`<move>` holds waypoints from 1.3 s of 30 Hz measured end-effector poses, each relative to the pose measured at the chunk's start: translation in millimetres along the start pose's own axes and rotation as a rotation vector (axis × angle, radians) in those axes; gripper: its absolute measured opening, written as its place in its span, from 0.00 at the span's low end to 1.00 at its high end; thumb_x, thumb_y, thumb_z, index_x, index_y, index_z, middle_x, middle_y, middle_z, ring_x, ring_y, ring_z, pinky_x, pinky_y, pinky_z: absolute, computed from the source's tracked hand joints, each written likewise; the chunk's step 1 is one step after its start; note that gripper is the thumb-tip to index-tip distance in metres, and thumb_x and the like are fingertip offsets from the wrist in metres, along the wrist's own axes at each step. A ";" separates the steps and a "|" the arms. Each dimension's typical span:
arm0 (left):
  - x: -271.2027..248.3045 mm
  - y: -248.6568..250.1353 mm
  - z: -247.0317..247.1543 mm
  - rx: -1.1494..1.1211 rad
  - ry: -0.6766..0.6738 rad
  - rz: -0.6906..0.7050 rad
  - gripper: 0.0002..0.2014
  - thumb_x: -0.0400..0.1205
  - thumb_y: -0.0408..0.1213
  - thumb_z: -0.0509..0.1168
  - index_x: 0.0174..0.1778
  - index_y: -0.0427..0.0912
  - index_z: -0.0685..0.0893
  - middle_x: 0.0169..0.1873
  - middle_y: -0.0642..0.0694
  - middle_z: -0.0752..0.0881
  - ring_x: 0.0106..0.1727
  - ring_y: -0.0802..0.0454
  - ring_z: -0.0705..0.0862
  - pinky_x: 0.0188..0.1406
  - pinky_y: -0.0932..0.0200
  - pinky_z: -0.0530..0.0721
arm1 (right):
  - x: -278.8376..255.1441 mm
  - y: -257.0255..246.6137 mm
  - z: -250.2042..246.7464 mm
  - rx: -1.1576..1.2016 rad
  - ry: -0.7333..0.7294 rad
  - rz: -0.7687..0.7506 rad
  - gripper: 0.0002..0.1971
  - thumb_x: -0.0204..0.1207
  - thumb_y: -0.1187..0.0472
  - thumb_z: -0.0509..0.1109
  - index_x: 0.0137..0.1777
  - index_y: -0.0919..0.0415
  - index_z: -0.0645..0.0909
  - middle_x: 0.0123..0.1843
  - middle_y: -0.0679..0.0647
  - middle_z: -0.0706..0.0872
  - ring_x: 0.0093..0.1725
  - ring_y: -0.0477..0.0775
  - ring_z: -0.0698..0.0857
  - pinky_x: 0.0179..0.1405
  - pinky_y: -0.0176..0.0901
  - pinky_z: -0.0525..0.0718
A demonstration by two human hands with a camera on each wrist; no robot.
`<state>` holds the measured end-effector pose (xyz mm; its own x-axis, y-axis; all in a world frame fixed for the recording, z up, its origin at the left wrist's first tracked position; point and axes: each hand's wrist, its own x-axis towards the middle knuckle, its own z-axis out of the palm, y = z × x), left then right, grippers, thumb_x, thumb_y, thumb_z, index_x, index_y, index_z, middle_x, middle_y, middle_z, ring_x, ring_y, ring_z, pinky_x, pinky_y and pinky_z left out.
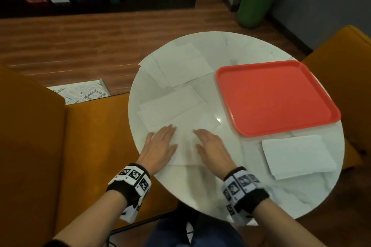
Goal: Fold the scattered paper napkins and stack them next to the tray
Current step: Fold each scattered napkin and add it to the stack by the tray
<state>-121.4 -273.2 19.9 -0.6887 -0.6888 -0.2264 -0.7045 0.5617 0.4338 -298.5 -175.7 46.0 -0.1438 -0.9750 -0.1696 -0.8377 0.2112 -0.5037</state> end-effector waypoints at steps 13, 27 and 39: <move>3.9 -14.0 30.0 0.184 -0.142 -0.026 0.48 0.64 0.75 0.15 0.76 0.50 0.22 0.78 0.55 0.24 0.79 0.57 0.26 0.77 0.39 0.31 | -3.6 25.0 29.7 -0.083 -0.185 0.148 0.27 0.87 0.48 0.39 0.84 0.51 0.42 0.85 0.44 0.43 0.83 0.43 0.42 0.83 0.52 0.40; 3.6 -12.9 29.8 0.180 -0.158 -0.043 0.48 0.63 0.75 0.14 0.75 0.50 0.21 0.76 0.56 0.21 0.80 0.56 0.27 0.76 0.39 0.30 | 16.0 31.7 1.0 -0.249 0.101 0.384 0.18 0.77 0.54 0.64 0.67 0.51 0.75 0.62 0.51 0.81 0.64 0.57 0.73 0.64 0.55 0.66; 18.0 28.0 -24.4 -0.048 0.016 0.092 0.26 0.83 0.53 0.60 0.77 0.56 0.65 0.74 0.50 0.72 0.73 0.51 0.72 0.77 0.34 0.50 | 0.5 20.1 -67.2 0.464 0.088 0.170 0.05 0.71 0.64 0.74 0.40 0.56 0.80 0.36 0.47 0.83 0.29 0.37 0.76 0.31 0.30 0.73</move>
<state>-149.3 -281.0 49.2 -0.7470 -0.6428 -0.1695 -0.6290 0.6008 0.4934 -350.9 -176.7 92.7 -0.3182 -0.9222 -0.2198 -0.4790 0.3565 -0.8022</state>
